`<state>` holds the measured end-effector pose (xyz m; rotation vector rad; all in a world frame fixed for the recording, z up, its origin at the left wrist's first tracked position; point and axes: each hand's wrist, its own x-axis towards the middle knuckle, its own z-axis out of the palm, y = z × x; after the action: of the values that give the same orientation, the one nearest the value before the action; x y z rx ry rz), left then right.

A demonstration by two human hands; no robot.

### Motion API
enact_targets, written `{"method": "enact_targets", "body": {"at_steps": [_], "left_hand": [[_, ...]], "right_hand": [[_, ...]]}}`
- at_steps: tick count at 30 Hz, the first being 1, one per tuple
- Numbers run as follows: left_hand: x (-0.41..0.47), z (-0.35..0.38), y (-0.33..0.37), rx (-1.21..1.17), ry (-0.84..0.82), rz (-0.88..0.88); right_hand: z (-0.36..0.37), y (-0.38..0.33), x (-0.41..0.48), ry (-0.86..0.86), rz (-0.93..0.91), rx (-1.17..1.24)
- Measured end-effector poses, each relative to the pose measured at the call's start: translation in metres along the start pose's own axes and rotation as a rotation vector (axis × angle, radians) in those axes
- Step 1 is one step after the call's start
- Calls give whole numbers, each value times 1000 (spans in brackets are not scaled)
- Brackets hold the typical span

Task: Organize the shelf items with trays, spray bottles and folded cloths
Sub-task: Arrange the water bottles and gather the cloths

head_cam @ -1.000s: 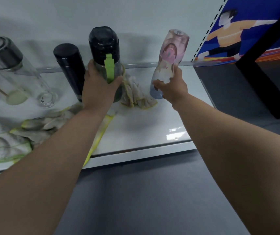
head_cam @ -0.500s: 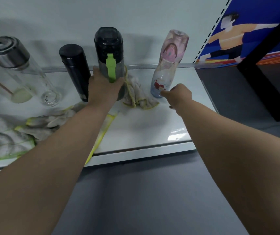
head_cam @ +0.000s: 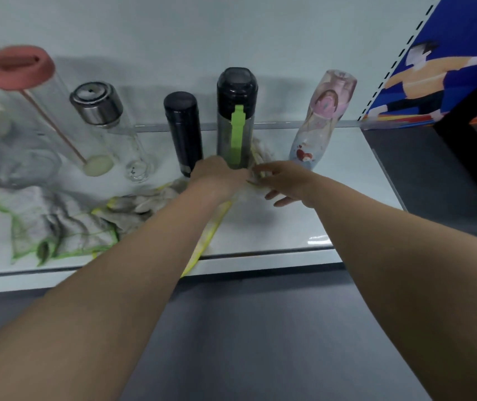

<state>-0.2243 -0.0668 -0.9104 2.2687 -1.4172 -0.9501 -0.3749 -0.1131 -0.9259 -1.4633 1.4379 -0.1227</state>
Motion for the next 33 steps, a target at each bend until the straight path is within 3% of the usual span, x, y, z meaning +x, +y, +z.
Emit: {"method": "enact_targets", "body": {"at_steps": [7, 13, 19, 22, 28, 33], "left_hand": [[-23, -39, -41, 116, -235, 76], [-39, -68, -68, 213, -333, 163], [-49, -82, -80, 268, -359, 198], [-59, -81, -78, 215, -408, 225], [-80, -87, -71, 50, -473, 280], [-86, -107, -92, -129, -398, 216]], "right_hand": [[13, -12, 6, 125, 166, -69], [-3, -15, -14, 156, 181, -117], [-12, -27, -56, -89, 282, -187], [-9, -39, -72, -225, 276, -76], [14, -81, -96, -451, 103, 152], [43, -114, -97, -502, -13, 276]]}}
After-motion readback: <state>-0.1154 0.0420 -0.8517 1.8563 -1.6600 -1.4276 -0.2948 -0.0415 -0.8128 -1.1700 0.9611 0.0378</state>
